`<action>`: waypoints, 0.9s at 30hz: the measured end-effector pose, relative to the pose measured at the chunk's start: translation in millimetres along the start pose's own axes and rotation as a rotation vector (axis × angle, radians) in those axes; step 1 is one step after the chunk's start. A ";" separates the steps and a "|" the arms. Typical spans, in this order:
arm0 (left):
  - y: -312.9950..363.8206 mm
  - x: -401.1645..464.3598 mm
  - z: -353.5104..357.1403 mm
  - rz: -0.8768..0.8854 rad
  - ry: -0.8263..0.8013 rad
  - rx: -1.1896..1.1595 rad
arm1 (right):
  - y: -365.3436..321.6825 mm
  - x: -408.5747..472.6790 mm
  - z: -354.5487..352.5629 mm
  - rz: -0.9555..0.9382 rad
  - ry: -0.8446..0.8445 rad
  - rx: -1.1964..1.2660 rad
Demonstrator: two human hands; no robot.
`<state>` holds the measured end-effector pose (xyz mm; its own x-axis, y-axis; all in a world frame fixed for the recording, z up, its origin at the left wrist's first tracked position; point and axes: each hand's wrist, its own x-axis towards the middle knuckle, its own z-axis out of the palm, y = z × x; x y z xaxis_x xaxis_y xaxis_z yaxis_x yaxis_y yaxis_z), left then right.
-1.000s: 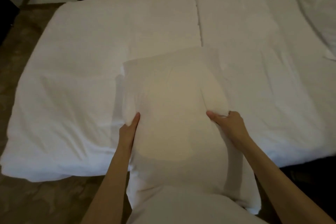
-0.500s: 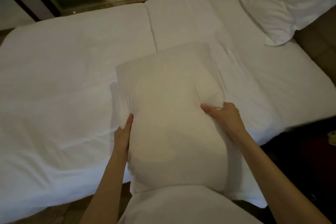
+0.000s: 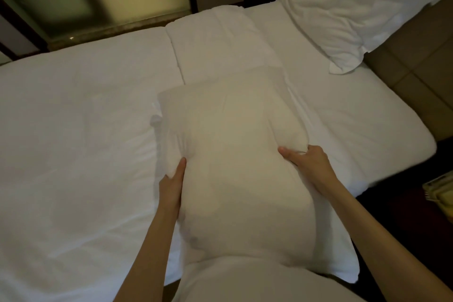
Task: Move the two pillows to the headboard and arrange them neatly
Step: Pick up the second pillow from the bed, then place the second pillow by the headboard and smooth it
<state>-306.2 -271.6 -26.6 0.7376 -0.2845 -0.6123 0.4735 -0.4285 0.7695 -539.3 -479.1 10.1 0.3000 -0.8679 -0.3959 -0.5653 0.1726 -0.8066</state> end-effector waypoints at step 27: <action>81.4 -67.2 371.4 0.360 0.089 -0.084 | 52.9 208.2 -306.1 -0.132 0.010 0.107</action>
<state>-496.0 -605.9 9.8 0.9010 -0.3273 -0.2849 0.2116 -0.2420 0.9469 -742.0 -793.3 19.4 0.3581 -0.8909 -0.2792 -0.4365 0.1046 -0.8936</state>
